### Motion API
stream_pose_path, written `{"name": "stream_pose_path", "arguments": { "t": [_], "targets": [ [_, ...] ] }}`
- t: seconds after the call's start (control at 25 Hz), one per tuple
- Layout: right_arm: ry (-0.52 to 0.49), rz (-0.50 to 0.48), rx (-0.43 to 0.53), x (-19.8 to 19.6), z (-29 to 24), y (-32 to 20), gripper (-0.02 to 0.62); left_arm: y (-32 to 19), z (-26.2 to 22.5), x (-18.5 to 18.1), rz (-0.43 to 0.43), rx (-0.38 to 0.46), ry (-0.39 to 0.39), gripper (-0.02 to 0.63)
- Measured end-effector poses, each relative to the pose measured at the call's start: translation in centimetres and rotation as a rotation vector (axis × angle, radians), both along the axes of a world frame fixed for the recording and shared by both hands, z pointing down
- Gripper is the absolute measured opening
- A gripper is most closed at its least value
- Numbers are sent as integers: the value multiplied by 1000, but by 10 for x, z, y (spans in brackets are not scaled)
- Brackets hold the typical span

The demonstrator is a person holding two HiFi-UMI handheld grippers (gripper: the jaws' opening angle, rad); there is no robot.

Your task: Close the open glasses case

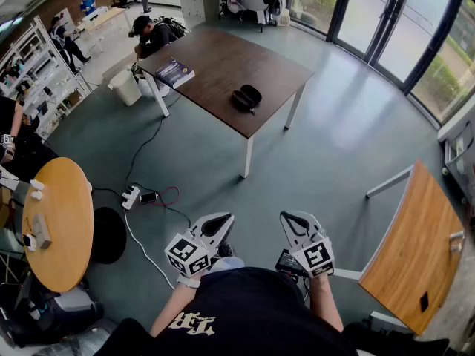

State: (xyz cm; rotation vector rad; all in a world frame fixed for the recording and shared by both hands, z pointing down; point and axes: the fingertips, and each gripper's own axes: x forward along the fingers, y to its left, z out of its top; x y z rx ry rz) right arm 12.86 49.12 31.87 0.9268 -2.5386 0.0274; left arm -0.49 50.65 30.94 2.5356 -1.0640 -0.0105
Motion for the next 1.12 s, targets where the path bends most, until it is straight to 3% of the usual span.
{"name": "stream_pose_path", "arguments": {
  "t": [0.28, 0.68, 1.12],
  "targets": [
    [-14, -1, 114, 0, -13, -48, -12, -38, -7, -7, -13, 76, -16, 5],
    [-41, 99, 71, 33, -3, -48, -14, -29, 5, -3, 6, 35, -18, 5],
    [-31, 63, 15, 11, 15, -55, -14, -45, 16, -8, 9, 2, -23, 5]
  ]
}}
